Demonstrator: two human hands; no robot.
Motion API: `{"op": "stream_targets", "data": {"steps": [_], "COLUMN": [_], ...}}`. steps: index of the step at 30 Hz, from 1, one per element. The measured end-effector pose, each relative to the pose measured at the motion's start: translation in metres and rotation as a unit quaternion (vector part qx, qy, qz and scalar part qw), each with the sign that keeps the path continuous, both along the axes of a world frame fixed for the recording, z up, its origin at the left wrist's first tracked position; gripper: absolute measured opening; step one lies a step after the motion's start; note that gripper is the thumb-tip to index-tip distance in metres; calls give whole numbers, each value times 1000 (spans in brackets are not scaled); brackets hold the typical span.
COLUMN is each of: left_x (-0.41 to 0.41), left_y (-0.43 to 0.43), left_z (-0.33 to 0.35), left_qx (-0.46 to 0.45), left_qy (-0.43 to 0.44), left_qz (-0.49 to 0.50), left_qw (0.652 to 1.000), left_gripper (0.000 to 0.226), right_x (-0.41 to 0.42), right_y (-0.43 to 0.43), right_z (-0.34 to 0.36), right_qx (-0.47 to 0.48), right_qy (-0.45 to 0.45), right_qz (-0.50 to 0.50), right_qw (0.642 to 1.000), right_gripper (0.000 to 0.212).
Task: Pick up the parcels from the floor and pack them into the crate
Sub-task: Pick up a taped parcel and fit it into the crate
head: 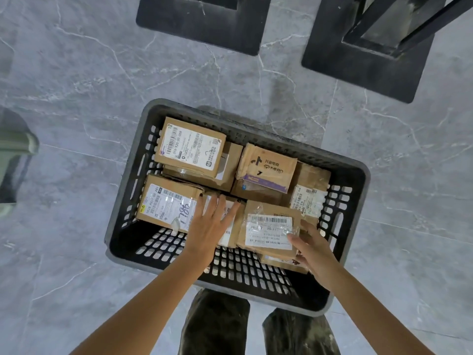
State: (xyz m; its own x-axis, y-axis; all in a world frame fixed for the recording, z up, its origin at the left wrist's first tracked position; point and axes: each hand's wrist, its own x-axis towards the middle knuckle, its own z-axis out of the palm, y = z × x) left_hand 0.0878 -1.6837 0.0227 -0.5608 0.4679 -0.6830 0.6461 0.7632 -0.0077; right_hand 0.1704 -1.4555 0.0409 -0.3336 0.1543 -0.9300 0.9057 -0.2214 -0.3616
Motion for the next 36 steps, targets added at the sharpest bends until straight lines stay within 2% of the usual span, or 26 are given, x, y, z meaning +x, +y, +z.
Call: {"op": "stream_targets", "data": {"steps": [7,10,13,22,27,36], "left_x": [6,6,3,15,26,29], "left_y": [4,3,1,-5,-18,-18], "left_z": [-5,-4,-4,-8,-15,-13], "left_qx": [0,2,-8,-9,1,22], "left_qy": [-8,-10,-17,-33,-25,-32], "left_qz": [40,35,17,-35,-73,-86], "left_qw": [999,999,1000,999,997,995], "left_gripper": [113,111,109,114,125,115], "right_x": [-12,-12,-10,-21,-19,-21], "right_y": [8,9,12,0,12,1], "right_z": [2,6,5,-7,-12,-17], "right_qx": [86,104,106,12,-30,-59], "right_qy": [43,59,70,27,35,55], "right_qz": [82,84,29,-169,-192,-223], "right_qw": [992,989,992,985,980,972], "right_gripper": [53,56,57,46,48,53]}}
